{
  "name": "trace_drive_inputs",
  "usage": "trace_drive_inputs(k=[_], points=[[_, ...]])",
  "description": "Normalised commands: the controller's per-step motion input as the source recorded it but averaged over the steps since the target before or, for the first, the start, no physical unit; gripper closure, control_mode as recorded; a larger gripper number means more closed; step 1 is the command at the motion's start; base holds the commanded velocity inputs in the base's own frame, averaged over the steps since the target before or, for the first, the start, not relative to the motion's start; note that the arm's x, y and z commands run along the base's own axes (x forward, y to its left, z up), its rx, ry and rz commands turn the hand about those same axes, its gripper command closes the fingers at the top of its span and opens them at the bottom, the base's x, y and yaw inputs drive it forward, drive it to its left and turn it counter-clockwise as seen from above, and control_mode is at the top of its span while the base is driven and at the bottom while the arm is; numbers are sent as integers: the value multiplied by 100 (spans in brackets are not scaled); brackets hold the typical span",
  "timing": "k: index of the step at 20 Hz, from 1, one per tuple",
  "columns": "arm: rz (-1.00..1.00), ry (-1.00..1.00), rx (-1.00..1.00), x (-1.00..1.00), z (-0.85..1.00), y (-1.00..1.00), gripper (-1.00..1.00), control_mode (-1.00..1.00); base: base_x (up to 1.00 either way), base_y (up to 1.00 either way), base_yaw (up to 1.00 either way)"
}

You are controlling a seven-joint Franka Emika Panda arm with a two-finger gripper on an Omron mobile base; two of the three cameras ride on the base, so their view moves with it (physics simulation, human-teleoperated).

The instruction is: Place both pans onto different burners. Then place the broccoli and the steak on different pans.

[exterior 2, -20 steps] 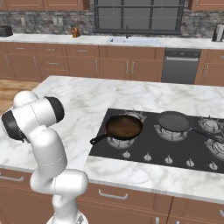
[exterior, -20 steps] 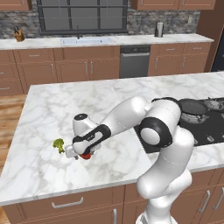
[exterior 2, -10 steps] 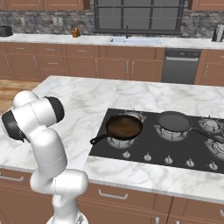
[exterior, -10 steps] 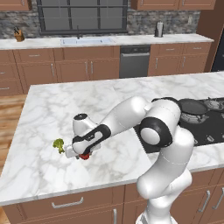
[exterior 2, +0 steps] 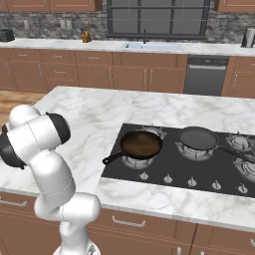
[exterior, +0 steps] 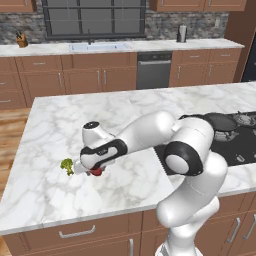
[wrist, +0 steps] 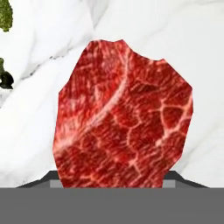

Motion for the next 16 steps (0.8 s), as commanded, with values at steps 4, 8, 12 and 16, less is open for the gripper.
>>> trace_drive_inputs(k=[4,8,12,16], points=[[0,0,0,0,34,-35,100,-100,0,0,0],[-2,-1,0,0,44,-42,100,-100,0,0,0],[0,-1,0,0,34,-46,100,-100,0,0,0],[0,0,0,0,37,-49,100,-100,0,0,0]])
